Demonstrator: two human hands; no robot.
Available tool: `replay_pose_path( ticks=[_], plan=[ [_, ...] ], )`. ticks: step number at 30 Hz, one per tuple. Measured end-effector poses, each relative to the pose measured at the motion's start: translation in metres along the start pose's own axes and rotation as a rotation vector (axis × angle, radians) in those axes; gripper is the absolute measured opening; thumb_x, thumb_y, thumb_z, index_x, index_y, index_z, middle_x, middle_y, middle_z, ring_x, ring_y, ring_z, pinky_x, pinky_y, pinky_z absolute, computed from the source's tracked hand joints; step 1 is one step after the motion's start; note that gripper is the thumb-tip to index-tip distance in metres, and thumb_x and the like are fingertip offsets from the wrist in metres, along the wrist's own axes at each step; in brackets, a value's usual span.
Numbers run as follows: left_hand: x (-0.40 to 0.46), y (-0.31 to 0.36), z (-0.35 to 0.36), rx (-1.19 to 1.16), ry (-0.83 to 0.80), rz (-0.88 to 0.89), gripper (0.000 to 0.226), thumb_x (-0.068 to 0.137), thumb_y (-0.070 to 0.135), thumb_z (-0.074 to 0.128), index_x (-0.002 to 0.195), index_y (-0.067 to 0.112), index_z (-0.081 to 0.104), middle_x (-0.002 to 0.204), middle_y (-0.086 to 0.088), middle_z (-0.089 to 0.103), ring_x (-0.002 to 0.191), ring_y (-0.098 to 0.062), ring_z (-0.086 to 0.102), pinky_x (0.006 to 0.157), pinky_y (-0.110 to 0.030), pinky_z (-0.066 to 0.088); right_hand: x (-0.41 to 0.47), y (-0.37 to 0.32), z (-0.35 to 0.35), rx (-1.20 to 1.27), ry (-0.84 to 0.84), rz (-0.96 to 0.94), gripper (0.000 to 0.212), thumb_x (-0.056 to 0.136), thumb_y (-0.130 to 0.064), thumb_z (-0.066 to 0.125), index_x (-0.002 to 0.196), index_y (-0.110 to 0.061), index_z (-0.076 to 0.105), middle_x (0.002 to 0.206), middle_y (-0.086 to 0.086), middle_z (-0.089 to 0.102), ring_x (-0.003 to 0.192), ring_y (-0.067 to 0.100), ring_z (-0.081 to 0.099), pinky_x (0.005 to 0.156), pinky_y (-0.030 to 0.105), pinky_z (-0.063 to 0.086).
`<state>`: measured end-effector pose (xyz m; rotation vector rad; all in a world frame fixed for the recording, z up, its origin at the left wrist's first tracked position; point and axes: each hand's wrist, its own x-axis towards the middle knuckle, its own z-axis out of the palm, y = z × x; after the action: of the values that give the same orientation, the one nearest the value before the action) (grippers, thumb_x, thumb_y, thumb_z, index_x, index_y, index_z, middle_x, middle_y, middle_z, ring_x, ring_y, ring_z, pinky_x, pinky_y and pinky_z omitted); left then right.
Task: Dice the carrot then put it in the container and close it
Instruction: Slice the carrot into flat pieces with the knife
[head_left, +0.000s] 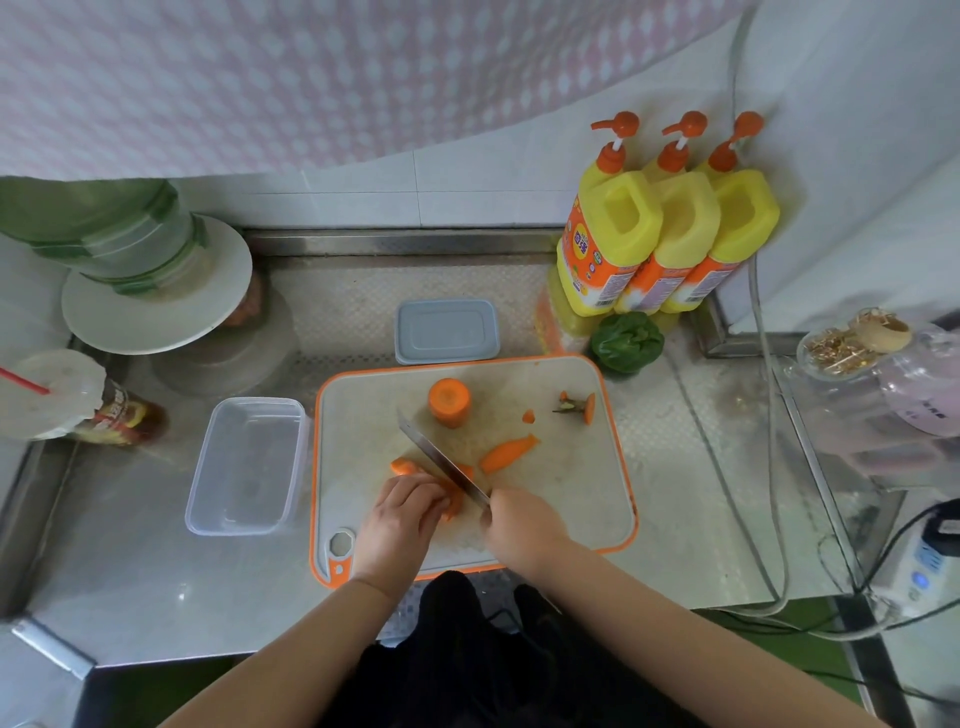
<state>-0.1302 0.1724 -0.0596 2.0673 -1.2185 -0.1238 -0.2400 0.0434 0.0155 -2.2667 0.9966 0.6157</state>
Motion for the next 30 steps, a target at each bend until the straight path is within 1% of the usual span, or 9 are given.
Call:
replay_pose_path(
  ticks=[3, 6, 10, 14, 17, 21, 24, 28, 30],
  plan=[
    [-0.001, -0.002, 0.001, 0.01, 0.001, -0.005, 0.028, 0.091, 0.03, 0.053, 0.087, 0.01, 0.073, 0.092, 0.001, 0.066, 0.091, -0.013, 0.053, 0.084, -0.019, 0.043, -0.006, 0.007, 0.0, 0.031, 0.005, -0.027, 0.021, 0.097, -0.021, 0.043, 0.109, -0.007, 0.052, 0.092, 0.009, 0.057, 0.083, 0.023, 0.053, 0.07, 0.03, 0.04],
    [-0.001, -0.002, 0.001, 0.017, -0.003, 0.018, 0.027, 0.092, 0.029, 0.053, 0.088, 0.011, 0.073, 0.092, 0.001, 0.066, 0.09, -0.013, 0.053, 0.083, -0.019, 0.043, -0.011, 0.012, 0.007, 0.018, 0.0, -0.061, 0.021, 0.099, -0.027, 0.041, 0.108, -0.01, 0.05, 0.093, 0.009, 0.06, 0.09, 0.027, 0.06, 0.07, 0.032, 0.042],
    [0.0, -0.004, 0.001, 0.006, -0.011, 0.038, 0.029, 0.092, 0.031, 0.053, 0.088, 0.011, 0.073, 0.092, 0.001, 0.066, 0.09, -0.012, 0.054, 0.083, -0.019, 0.045, -0.014, 0.019, 0.011, 0.031, -0.012, -0.051, 0.031, 0.101, -0.041, 0.037, 0.115, -0.015, 0.048, 0.101, 0.006, 0.063, 0.097, 0.027, 0.06, 0.078, 0.036, 0.047],
    [0.0, -0.006, 0.003, 0.021, 0.004, 0.053, 0.032, 0.094, 0.035, 0.052, 0.088, 0.01, 0.073, 0.092, 0.0, 0.066, 0.089, -0.015, 0.054, 0.08, -0.024, 0.046, -0.015, 0.023, 0.013, 0.027, 0.029, -0.066, 0.028, 0.101, -0.039, 0.039, 0.107, -0.014, 0.05, 0.089, 0.003, 0.059, 0.093, 0.025, 0.062, 0.071, 0.031, 0.043],
    [0.0, -0.005, 0.002, 0.021, 0.013, 0.054, 0.027, 0.091, 0.029, 0.055, 0.088, 0.009, 0.073, 0.092, -0.001, 0.066, 0.089, -0.015, 0.053, 0.079, -0.024, 0.046, -0.015, 0.023, 0.014, 0.01, 0.025, -0.032, 0.027, 0.101, -0.035, 0.04, 0.108, -0.012, 0.053, 0.095, 0.005, 0.062, 0.095, 0.024, 0.061, 0.077, 0.032, 0.047],
    [0.0, -0.004, 0.002, 0.026, -0.001, 0.052, 0.027, 0.091, 0.029, 0.054, 0.089, 0.01, 0.073, 0.092, 0.0, 0.066, 0.089, -0.016, 0.054, 0.079, -0.023, 0.046, -0.008, 0.024, 0.017, 0.006, -0.003, 0.001, 0.02, 0.101, -0.026, 0.041, 0.104, -0.012, 0.055, 0.084, 0.0, 0.05, 0.088, 0.023, 0.059, 0.071, 0.031, 0.045],
    [0.0, -0.004, 0.002, 0.03, -0.005, 0.05, 0.028, 0.092, 0.031, 0.054, 0.09, 0.01, 0.073, 0.093, 0.0, 0.066, 0.09, -0.016, 0.055, 0.081, -0.025, 0.047, 0.0, 0.018, 0.017, 0.026, 0.002, 0.008, 0.017, 0.1, -0.023, 0.044, 0.105, -0.013, 0.057, 0.085, 0.001, 0.053, 0.089, 0.022, 0.059, 0.069, 0.029, 0.039],
    [0.001, -0.003, -0.001, 0.031, 0.016, 0.083, 0.046, 0.101, 0.04, 0.042, 0.089, 0.009, 0.073, 0.092, -0.001, 0.066, 0.091, -0.015, 0.054, 0.085, -0.022, 0.045, 0.005, 0.013, 0.016, 0.052, 0.001, 0.054, 0.023, 0.101, -0.027, 0.043, 0.107, -0.012, 0.06, 0.098, 0.007, 0.063, 0.097, 0.025, 0.06, 0.072, 0.029, 0.04],
    [0.001, -0.003, 0.0, 0.043, 0.017, 0.092, 0.048, 0.102, 0.041, 0.039, 0.089, 0.009, 0.073, 0.092, -0.002, 0.066, 0.092, -0.015, 0.054, 0.086, -0.022, 0.044, 0.004, 0.016, 0.014, 0.06, 0.007, 0.07, 0.021, 0.101, -0.026, 0.043, 0.105, -0.013, 0.059, 0.092, 0.006, 0.06, 0.097, 0.024, 0.06, 0.073, 0.029, 0.041]
  ],
)
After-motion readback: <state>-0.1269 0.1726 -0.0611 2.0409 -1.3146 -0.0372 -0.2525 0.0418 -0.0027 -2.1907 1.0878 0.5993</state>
